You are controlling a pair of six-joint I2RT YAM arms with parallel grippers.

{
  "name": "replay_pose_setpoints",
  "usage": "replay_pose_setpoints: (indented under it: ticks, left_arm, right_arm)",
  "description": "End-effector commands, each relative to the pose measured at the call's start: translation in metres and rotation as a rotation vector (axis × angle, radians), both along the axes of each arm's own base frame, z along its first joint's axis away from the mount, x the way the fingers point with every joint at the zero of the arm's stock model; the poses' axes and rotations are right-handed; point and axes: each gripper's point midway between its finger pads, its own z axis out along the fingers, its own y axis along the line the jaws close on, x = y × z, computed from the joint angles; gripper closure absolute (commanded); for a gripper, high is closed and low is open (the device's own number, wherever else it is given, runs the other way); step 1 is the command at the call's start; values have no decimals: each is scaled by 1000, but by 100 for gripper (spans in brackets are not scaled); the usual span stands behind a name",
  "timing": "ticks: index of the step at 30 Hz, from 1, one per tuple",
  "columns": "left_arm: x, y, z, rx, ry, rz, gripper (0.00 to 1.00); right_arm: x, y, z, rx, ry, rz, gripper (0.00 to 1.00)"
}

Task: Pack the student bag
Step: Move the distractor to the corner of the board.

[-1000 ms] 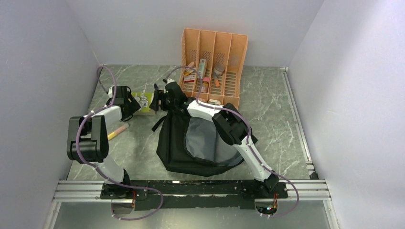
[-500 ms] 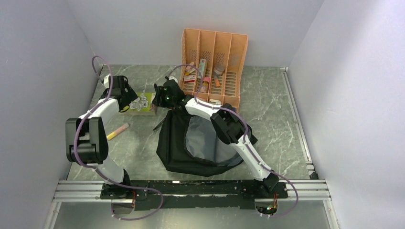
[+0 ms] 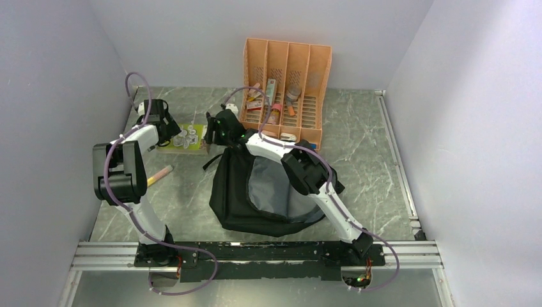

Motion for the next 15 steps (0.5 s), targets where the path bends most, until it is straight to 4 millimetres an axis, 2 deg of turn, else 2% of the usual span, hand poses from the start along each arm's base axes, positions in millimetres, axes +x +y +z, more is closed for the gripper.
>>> replay_pose_setpoints:
  ticks: [1, 5, 8, 11, 15]
  left_arm:
    - [8, 13, 16, 35, -32, 11, 3]
    - [11, 17, 13, 38, -19, 9, 3]
    - [17, 19, 12, 44, -20, -5, 3]
    - [24, 19, 9, 50, -12, -34, 3]
    - [31, 19, -2, 43, 9, -63, 3]
  right_arm:
    - [14, -65, -31, -198, 18, -147, 29]
    - [22, -95, -30, -220, 25, -199, 27]
    - [25, -103, -24, -175, 32, -194, 27]
    - [20, -91, -10, -102, 21, -117, 27]
    - [8, -60, 16, 33, -2, 26, 27]
